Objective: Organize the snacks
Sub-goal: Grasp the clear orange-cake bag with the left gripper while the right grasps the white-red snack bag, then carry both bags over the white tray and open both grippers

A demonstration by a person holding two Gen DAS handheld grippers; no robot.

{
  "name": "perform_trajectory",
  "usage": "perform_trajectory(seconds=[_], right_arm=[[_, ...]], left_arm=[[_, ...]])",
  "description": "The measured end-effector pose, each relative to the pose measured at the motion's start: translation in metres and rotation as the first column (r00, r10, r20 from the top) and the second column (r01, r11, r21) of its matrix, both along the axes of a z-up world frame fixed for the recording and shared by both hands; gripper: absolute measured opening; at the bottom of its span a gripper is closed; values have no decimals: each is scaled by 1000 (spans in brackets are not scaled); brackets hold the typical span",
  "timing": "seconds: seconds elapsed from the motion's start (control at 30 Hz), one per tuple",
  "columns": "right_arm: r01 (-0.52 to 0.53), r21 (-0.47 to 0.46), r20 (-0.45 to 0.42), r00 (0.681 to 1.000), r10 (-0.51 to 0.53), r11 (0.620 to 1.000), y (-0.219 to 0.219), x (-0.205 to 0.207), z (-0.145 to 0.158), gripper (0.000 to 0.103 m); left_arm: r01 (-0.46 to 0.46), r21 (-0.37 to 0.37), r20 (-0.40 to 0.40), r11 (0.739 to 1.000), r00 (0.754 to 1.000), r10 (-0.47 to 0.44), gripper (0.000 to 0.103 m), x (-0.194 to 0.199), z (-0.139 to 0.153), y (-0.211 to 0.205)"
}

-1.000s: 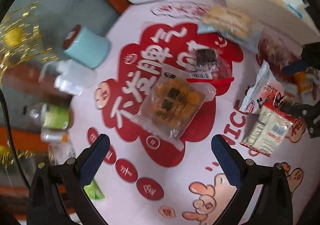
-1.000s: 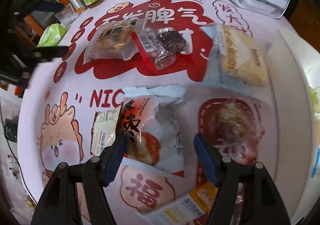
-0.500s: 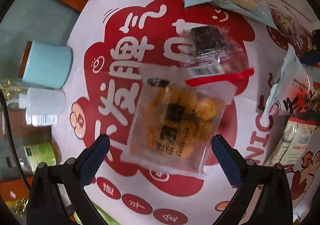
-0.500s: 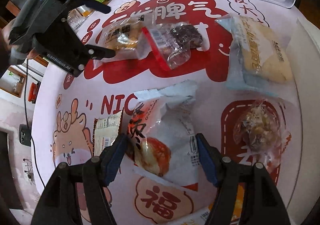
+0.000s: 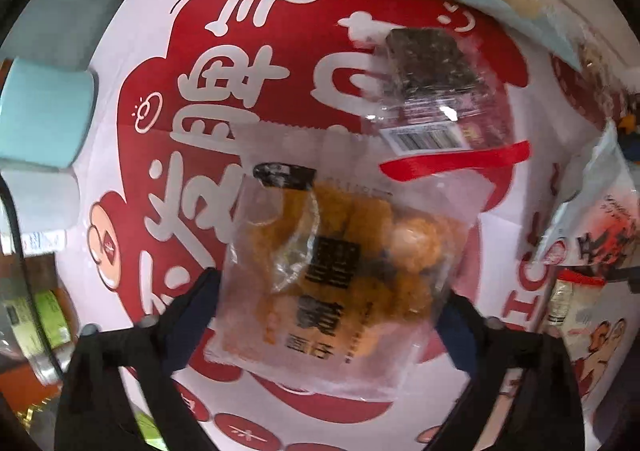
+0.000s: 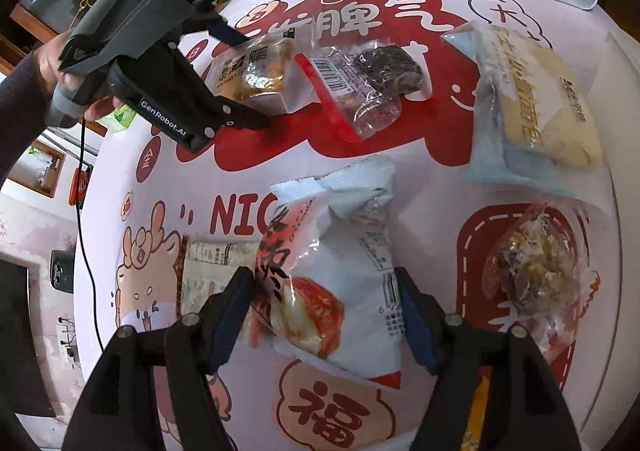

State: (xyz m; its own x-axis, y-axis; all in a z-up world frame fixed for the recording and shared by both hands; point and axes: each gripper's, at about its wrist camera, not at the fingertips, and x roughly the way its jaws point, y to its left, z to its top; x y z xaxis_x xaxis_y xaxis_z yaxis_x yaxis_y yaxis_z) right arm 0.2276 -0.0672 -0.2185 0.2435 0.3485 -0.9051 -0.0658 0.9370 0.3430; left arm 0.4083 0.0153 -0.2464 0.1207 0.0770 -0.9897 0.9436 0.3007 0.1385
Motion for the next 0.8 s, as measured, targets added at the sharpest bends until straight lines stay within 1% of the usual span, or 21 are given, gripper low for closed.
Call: perform_trajectory(seconds=[0.03, 0.07, 0.1, 0.17, 0.27, 0.4, 0.43, 0.6, 0.7, 0.8], right_arm=[[-3, 2, 3, 1000, 3, 1000, 0, -1, 0, 68], [-4, 2, 7, 1000, 4, 1000, -1, -1, 2, 65], [-9, 3, 13, 1000, 8, 1000, -1, -3, 3, 62], [-15, -8, 23, 1000, 15, 1000, 1, -6, 7, 51], [-22, -30, 24, 999, 23, 999, 3, -12, 11, 47], [-29, -54, 24, 999, 31, 998, 4, -23, 14, 44], [-31, -58, 26, 999, 32, 998, 4, -25, 15, 43], [-27, -81, 54, 998, 31, 996, 4, -42, 26, 41], [-28, -87, 73, 997, 34, 996, 6, -52, 37, 41], [-31, -105, 106, 994, 42, 994, 6, -66, 53, 41]], left_arm=[[-13, -3, -1, 1000, 1000, 13, 87, -1, 0, 2], [-32, -5, 0, 999, 999, 32, 85, -2, 1, 5], [-47, -7, 3, 999, 999, 47, 85, -3, 2, 9], [-68, 1, 13, 998, 998, 68, 83, -10, 2, 15], [-122, 4, 19, 993, 992, 121, 82, -25, 2, 29], [-207, 6, 9, 978, 978, 207, 82, -46, 1, 49], [-242, 7, 1, 970, 970, 242, 82, -55, 1, 57], [-328, 7, 1, 945, 945, 328, 81, -98, 3, 88], [-364, 7, 4, 931, 931, 364, 81, -126, 7, 101], [-381, 11, 36, 924, 924, 381, 81, -147, 15, 106]])
